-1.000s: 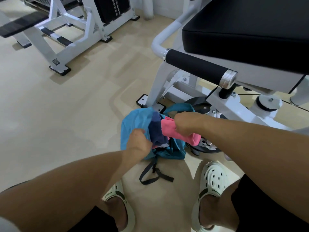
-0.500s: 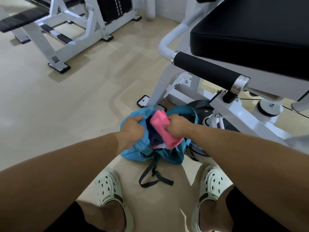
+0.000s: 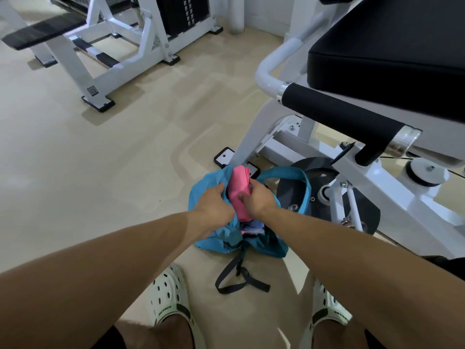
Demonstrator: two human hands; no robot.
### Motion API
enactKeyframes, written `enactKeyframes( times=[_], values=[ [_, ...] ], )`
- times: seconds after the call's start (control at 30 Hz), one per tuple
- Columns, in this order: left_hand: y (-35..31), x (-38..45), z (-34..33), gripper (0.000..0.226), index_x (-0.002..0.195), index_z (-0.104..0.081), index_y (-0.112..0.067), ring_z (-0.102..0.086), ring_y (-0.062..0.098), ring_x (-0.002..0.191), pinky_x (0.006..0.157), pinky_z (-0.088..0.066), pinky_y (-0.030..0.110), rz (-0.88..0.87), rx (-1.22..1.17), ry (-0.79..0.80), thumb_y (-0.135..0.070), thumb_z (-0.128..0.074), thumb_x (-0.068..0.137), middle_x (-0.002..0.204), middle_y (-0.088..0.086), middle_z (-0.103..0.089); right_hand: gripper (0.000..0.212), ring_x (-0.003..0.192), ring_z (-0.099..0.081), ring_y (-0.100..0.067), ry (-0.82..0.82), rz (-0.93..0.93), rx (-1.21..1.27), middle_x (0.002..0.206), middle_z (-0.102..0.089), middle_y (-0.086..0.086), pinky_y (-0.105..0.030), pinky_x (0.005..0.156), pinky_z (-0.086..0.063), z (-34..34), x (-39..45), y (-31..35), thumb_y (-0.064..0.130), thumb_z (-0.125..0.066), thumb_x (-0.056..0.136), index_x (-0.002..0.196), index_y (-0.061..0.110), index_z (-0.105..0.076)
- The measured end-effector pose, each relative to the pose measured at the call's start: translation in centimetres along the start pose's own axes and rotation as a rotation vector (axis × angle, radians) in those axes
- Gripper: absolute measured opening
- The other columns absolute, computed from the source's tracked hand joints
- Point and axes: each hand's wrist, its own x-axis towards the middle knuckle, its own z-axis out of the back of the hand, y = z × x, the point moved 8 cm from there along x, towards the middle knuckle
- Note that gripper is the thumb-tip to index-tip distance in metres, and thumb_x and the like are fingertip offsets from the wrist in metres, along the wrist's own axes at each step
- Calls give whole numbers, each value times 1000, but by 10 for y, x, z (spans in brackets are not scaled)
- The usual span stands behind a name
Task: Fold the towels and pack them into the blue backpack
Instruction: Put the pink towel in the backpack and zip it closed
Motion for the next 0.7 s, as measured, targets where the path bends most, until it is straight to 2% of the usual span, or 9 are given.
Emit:
enactKeyframes(
  times=[0.1,0.23,0.3,0.4,0.5,0.53,0.57,0.63,0.7],
  values=[
    [-3,-2,-1,90,162,-14,-19,-58,4,78,62,-53,19,2,25,16,11,-55,88,160,3,-35,43,95,-55,-24,12,-46,57,116,-64,-10,-33,80,-43,-14,4,-12,22,-60,97,136,9,-49],
    [2,-4,-10,92,162,-12,-22,-65,18,100,74,-58,28,10,65,62,9,-56,87,159,3,-35,38,93,-56,-24,96,-84,4,110,-63,-9,-33,77,-44,-23,8,-19,31,-61,97,128,10,-54],
    [2,-4,-13,94,162,-12,-22,-66,20,102,75,-59,30,8,77,75,10,-57,87,156,4,-37,35,93,-56,-24,118,-79,-29,105,-61,-6,-33,77,-44,-23,7,-21,35,-60,98,123,11,-56],
    [0,-5,-16,92,162,-12,-20,-64,17,96,83,-60,35,-3,92,91,9,-57,88,147,4,-45,38,93,-59,-27,97,-52,-26,100,-62,-6,-33,76,-42,-22,7,-25,43,-46,103,118,9,-58],
    [0,-6,-18,89,162,-14,-18,-57,15,101,83,-57,28,-19,111,100,10,-56,88,145,3,-46,47,92,-63,-30,-69,-30,16,95,-65,-6,-35,72,-43,-2,4,-33,44,-29,106,94,16,-64],
    [0,-5,-18,90,162,-13,-19,-55,14,101,81,-56,26,-15,114,99,11,-55,88,148,3,-44,39,98,-62,-30,-149,-28,-26,103,-64,-6,-36,76,-46,9,2,-37,38,-32,106,98,19,-66],
    [1,-5,-17,91,162,-12,-19,-55,12,99,80,-57,25,-10,113,96,11,-55,88,152,2,-41,30,110,-58,-30,-215,-35,-117,117,-61,-6,-39,86,-49,21,1,-43,32,-40,103,114,20,-65],
    [3,-3,-15,93,162,-11,-21,-55,7,90,78,-58,25,-1,115,86,12,-55,87,157,2,-36,44,128,-47,-31,-250,-109,-333,137,-52,-8,-46,103,-44,37,0,-59,26,-55,94,137,18,-51],
    [3,-2,-14,94,162,-11,-21,-53,6,92,69,-56,19,-2,127,81,12,-55,87,162,1,-30,62,134,-43,-31,-166,-258,-477,142,-48,-11,-48,106,-41,44,-4,-82,36,-66,88,141,14,-43]
  ],
)
